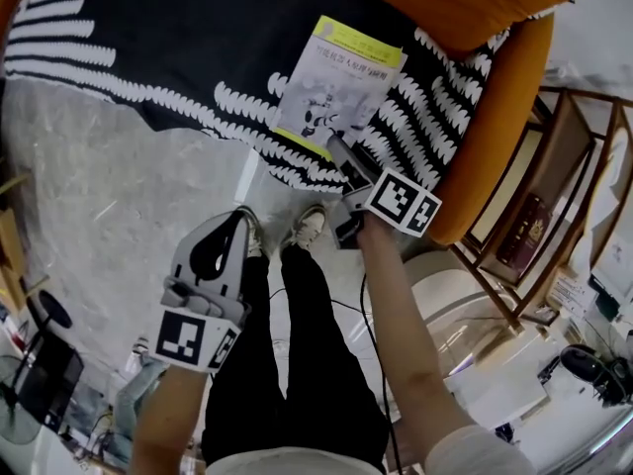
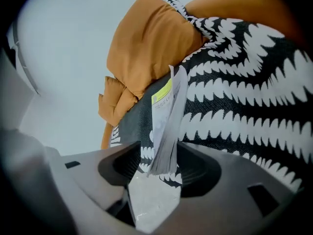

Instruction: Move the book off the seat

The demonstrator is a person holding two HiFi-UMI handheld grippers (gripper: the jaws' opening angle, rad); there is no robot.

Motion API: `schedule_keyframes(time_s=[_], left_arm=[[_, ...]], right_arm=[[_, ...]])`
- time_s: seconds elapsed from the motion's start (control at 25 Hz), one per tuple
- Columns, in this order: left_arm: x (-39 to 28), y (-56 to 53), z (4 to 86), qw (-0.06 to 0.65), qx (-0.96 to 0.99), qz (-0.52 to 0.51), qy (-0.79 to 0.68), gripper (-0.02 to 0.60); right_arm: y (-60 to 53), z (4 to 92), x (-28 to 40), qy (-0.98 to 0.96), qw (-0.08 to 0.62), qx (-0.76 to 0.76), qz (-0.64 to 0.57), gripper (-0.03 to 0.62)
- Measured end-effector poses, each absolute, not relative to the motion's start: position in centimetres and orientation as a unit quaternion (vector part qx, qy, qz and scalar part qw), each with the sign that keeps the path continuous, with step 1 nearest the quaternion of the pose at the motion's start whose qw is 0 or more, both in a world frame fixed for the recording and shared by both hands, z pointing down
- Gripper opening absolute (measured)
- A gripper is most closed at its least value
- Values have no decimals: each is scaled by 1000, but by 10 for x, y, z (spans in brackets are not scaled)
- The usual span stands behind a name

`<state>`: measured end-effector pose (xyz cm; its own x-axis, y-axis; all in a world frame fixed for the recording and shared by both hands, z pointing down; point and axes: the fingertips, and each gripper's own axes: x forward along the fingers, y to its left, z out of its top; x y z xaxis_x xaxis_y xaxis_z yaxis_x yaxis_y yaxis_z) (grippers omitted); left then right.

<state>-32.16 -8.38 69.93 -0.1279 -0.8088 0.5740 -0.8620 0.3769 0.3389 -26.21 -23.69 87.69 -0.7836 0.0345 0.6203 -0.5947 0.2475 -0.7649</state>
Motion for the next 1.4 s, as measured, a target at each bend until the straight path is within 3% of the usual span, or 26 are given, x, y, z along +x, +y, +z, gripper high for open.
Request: schedule_keyframes(time_s=[0.16,0.4,0.56,0.64,0.92,1.08,1.4], left_arm=[[-320,-81,702,355,557,36,-750,15],[-321,-81,699,350,562,36,-748,15],[-326,-67,707,364,556,45,-746,15],[-327,-61,713,371,551,45,-746,15],[-319,-50,716,382,547,45,-744,15],[-321,-51,710,375,550,41,-745,15],[-324,-43,691,360,550,36,-753,15]], right_arm=[[-225,881,-258,-717,258,184,621,227],[-205,936,-249,-699,301,196,618,233],[-212,963,-248,-691,264,198,643,241],[-215,971,-252,-708,271,188,624,190],[-222,925,-277,-751,193,157,612,155],[-227,932,-290,-748,207,166,609,144],[-247,866,-302,-794,172,161,560,115]])
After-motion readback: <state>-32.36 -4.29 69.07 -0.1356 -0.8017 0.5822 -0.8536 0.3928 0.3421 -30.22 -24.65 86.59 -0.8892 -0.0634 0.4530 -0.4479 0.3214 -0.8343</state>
